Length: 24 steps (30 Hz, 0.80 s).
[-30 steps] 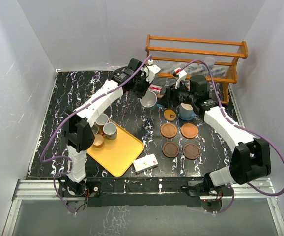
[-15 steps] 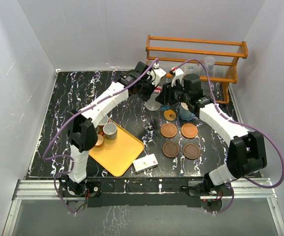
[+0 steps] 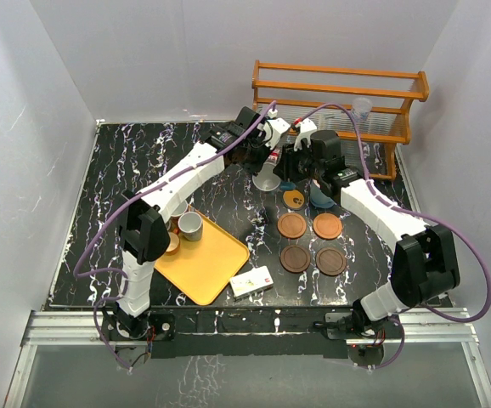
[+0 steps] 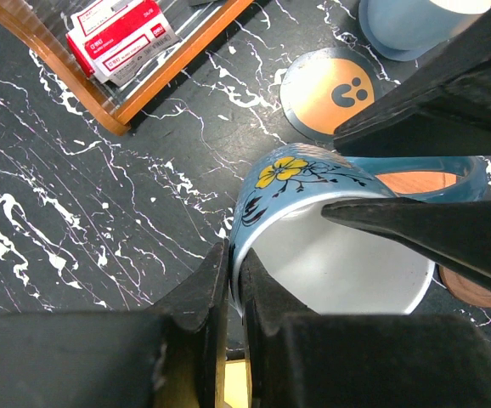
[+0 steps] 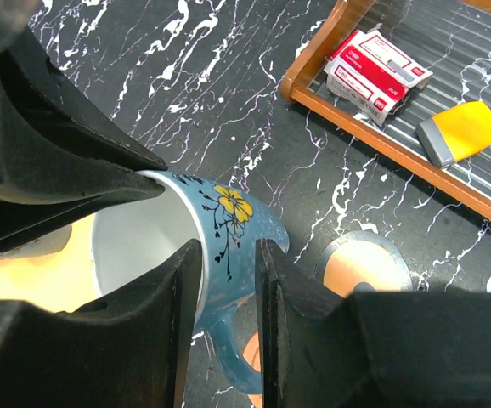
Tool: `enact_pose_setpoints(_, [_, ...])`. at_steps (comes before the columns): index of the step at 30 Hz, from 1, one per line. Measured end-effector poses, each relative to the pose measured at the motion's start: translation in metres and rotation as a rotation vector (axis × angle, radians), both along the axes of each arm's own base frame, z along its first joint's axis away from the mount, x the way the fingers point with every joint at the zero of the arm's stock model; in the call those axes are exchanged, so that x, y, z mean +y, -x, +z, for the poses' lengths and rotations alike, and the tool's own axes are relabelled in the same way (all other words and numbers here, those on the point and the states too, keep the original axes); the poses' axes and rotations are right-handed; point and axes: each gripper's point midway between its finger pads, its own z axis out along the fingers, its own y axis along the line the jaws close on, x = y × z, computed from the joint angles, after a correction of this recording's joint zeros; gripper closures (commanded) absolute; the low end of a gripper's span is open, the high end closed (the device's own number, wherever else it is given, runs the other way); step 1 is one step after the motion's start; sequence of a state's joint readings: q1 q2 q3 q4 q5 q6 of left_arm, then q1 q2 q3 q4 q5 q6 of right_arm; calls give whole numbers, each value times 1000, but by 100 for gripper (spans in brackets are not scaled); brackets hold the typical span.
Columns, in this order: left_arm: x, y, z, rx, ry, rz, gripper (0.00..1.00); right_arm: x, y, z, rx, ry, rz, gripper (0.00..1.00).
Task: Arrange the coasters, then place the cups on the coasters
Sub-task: Place the cup on the coaster.
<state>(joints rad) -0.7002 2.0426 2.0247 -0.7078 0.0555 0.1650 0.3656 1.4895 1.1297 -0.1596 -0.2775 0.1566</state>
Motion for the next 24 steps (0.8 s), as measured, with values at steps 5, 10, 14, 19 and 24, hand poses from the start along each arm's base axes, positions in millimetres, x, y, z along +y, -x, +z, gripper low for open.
enact_pose_setpoints(5, [-4, 2, 3, -4, 3, -3, 100, 1, -1, -5, 6, 13, -9, 84])
enact_pose_setpoints(10, [-5, 1, -1, 5, 7, 10, 100, -1, -5, -8, 10, 30, -38, 100])
enact_pose_setpoints(14, [-8, 0, -1, 5, 17, 14, 100, -4, -6, -9, 8, 43, -60, 100])
enact_pose_setpoints(19, [-11, -1, 1, 1, 37, 8, 89, -8, -7, -5, -8, 53, -81, 100])
enact_pose_setpoints(24, [-22, -1, 9, 4, 101, -7, 82, -19, -6, -13, 3, 85, -124, 100])
